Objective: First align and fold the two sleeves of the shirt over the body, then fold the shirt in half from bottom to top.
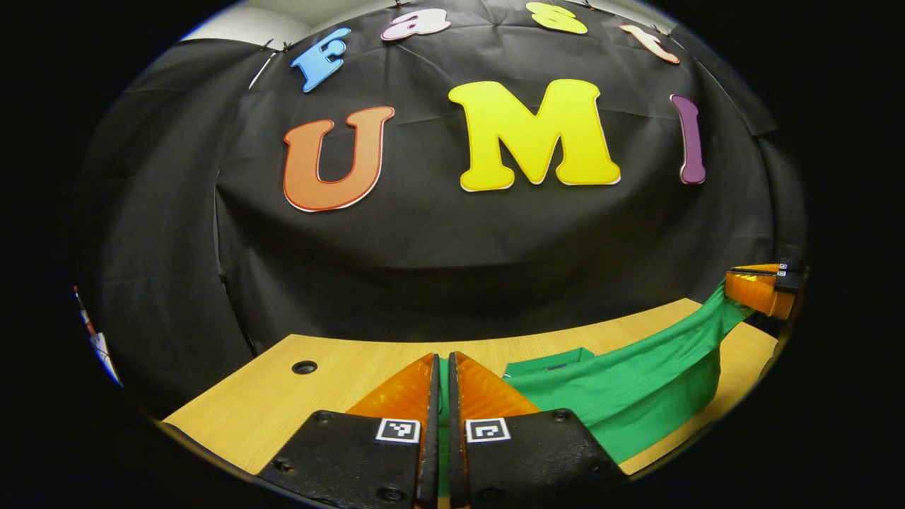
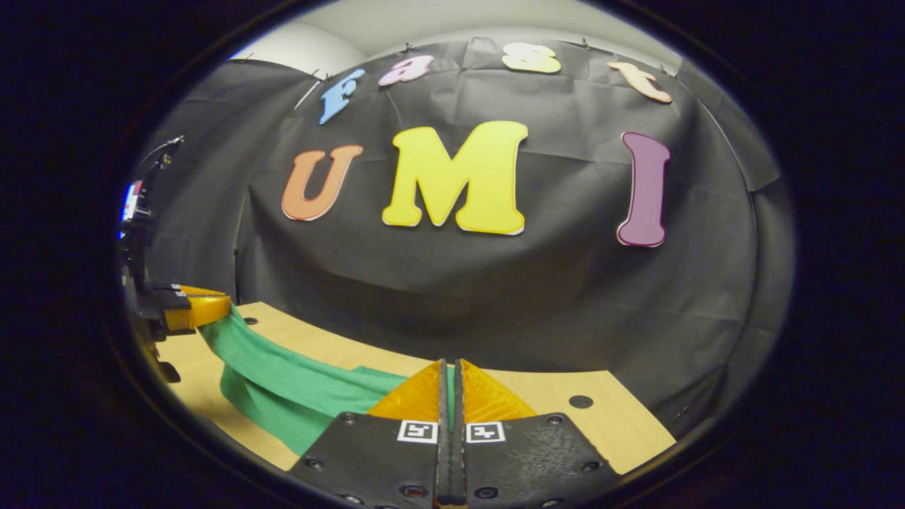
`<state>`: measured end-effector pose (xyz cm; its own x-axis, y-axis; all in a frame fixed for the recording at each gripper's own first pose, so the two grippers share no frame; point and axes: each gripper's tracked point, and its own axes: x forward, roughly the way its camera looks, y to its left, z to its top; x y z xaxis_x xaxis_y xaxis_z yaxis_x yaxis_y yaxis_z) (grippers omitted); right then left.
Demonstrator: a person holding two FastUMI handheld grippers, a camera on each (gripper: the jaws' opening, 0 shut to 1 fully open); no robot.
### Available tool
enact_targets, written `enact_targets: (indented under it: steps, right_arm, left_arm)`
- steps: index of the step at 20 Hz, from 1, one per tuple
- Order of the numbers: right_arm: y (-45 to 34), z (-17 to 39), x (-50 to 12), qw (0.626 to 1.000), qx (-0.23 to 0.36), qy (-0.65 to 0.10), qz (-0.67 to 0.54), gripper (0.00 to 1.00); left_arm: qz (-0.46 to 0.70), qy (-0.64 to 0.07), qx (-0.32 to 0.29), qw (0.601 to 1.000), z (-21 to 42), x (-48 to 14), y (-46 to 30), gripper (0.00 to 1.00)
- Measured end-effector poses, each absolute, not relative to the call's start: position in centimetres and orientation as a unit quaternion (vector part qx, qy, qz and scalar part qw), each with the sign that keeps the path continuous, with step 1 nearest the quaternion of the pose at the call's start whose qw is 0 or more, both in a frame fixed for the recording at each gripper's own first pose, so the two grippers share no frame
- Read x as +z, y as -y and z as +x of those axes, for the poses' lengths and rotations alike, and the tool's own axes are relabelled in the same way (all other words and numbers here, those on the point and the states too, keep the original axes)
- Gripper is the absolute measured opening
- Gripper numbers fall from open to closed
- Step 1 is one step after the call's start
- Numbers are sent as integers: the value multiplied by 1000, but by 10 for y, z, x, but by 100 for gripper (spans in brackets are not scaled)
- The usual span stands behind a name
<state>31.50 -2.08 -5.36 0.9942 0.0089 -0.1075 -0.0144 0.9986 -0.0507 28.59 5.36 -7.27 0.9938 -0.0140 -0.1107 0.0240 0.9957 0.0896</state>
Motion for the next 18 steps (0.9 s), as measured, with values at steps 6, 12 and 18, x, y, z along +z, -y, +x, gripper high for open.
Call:
enact_targets:
  steps: [6,12,18]
  right_arm:
    - [42,411,-96,995,-27,-99,15,0]
    - [40,463,-147,992,-34,-120,1,0]
    - [49,468,-147,992,-56,-108,-29,0]
  left_arm:
    - [8,-97,-16,995,375,-132,-52,11]
    - [17,-97,-29,995,419,-163,-38,11]
    - [17,-71,-7,997,429,-163,-50,11]
